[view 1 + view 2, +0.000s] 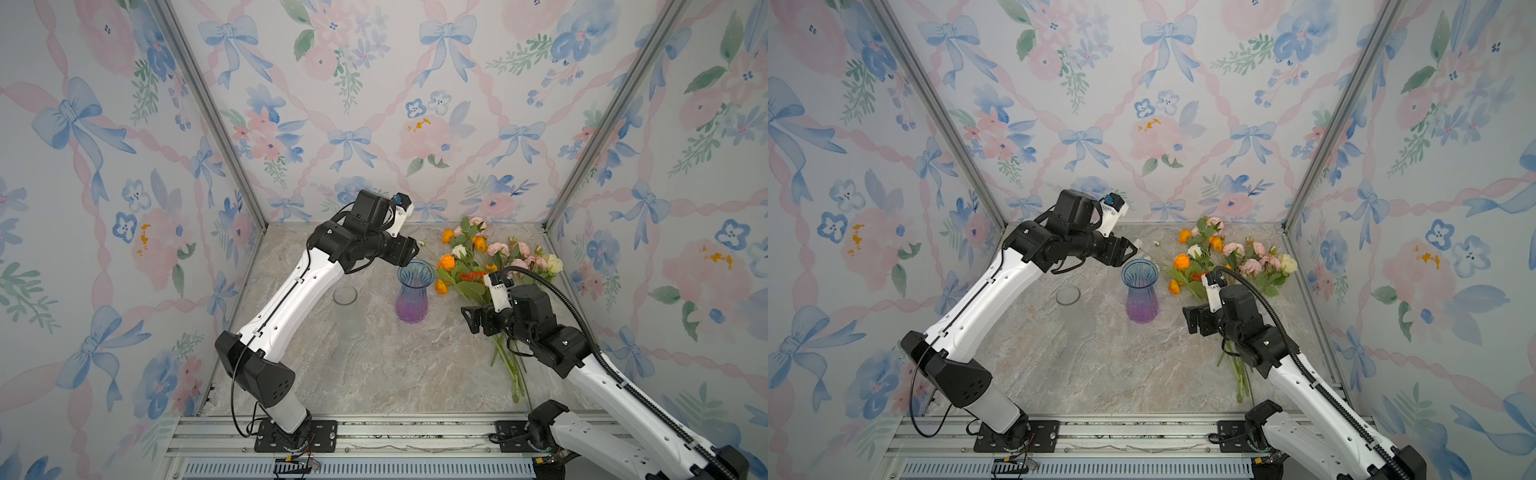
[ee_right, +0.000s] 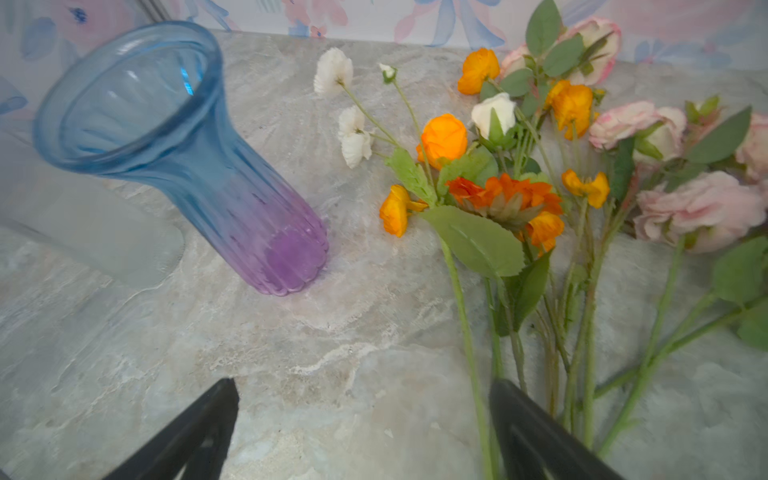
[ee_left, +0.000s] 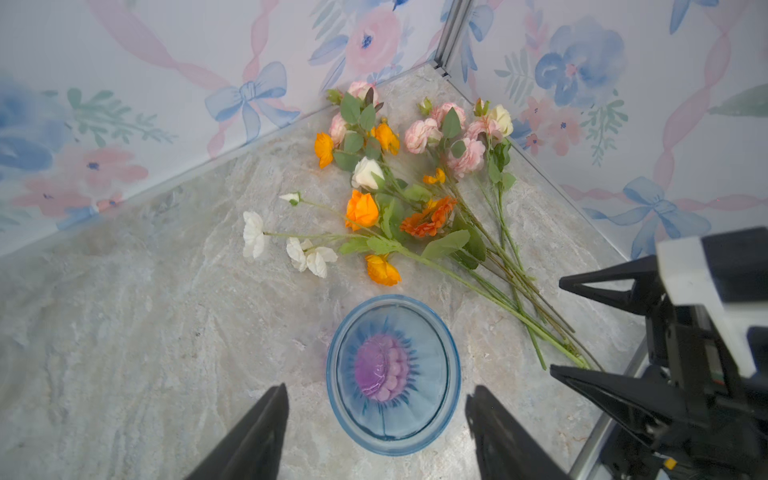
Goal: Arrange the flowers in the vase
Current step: 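Grasp a white flower stem with the right gripper while the left arm draws back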
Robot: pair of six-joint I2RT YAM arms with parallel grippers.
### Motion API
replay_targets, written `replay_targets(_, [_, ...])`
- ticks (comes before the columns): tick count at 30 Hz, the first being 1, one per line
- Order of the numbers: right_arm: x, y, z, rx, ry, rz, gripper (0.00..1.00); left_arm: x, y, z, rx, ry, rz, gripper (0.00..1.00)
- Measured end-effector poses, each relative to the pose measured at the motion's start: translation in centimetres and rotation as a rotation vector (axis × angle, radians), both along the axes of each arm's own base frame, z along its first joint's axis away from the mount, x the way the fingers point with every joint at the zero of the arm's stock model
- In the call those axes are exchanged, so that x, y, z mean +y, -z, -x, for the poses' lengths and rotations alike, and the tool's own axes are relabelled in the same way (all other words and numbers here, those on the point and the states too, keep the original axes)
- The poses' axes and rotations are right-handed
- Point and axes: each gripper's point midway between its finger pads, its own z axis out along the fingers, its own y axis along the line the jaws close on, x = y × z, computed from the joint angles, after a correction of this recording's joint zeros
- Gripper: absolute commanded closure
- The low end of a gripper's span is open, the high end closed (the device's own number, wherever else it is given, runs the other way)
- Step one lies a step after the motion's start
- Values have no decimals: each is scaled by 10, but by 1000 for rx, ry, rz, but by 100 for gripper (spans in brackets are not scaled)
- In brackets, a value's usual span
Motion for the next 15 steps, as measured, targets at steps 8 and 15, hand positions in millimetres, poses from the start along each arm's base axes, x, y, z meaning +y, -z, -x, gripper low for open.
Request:
replay_targets(8, [-34, 28, -10, 94, 167, 85, 23, -43, -45, 70, -306, 423, -50, 2])
replay_targets(15, [-30, 83, -17, 266, 139, 155, 41, -48, -43, 115, -473, 598, -48, 2])
